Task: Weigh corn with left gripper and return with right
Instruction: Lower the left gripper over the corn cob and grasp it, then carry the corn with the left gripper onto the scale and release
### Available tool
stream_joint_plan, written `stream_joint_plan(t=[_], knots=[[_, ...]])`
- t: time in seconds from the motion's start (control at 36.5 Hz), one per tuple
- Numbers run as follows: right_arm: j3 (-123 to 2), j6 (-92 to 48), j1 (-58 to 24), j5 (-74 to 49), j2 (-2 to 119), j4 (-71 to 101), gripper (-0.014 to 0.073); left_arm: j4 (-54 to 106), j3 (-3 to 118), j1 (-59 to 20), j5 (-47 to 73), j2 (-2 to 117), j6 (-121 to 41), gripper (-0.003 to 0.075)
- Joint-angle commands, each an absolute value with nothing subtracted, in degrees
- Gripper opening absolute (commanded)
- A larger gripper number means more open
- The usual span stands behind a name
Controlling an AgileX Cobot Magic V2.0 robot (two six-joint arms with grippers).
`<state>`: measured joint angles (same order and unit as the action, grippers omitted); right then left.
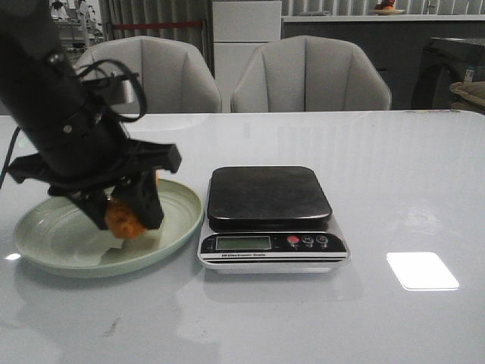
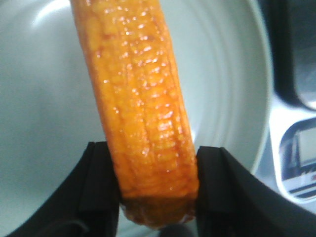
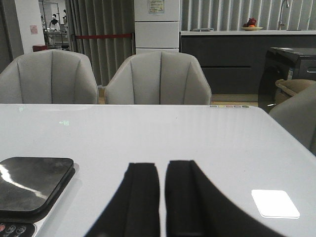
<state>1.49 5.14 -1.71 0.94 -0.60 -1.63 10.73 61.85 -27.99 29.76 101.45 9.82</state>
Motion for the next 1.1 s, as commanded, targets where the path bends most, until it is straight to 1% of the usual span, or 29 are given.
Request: stream_joint_plan(t=[0.0,0.19,0.33,0.47,0.52,0.58,0.69,0.71,0.77,0.85,1.07], knots=[[2.06,4.81,-1.42,5.71,-1.65,-2.27,0.0208,11.66,67.57,-29.7,28.3,99.01,10.29,0.012],[2.06,4.81,-1.42,5.71,-1.65,-2.27,0.0208,11.66,72.16,-34.76,23.83,100.25,10.29,0.0114],[2.06,4.81,-1.42,5.71,-1.65,-2.27,0.0208,13.4,76.27,-38.39,25.2,104.41,10.29,0.0115],[2.06,4.81,-1.42,5.71,-1.65,-2.27,0.0208,15.86,79.14,-40.14,25.97,107.84,10.29,0.0122],[2.06,4.81,-1.42,5.71,-1.65,-2.27,0.0208,17.18,79.96,-40.51,25.75,109.03,10.29,0.016],[2.06,4.81,-1.42,5.71,-1.65,-2.27,0.0208,17.67,80.32,-40.65,25.59,109.65,10.29,0.0239],[2.06,4.81,-1.42,5.71,-1.65,-2.27,0.0208,18.04,80.59,-40.65,25.34,109.95,10.29,0.0459],[2.06,4.81,-1.42,5.71,-1.65,-2.27,0.0208,18.04,80.59,-40.65,25.34,109.95,10.29,0.05],[2.06,4.81,-1.42,5.71,-1.65,-2.27,0.0208,18.04,80.85,-40.65,25.44,109.82,10.29,0.0543],[2.06,4.81,-1.42,5.71,-1.65,-2.27,0.0208,17.94,81.92,-40.65,27.11,108.83,10.29,0.0551],[2.06,4.81,-1.42,5.71,-1.65,-2.27,0.0208,11.67,81.98,-40.11,28.2,100.66,10.29,0.0531]])
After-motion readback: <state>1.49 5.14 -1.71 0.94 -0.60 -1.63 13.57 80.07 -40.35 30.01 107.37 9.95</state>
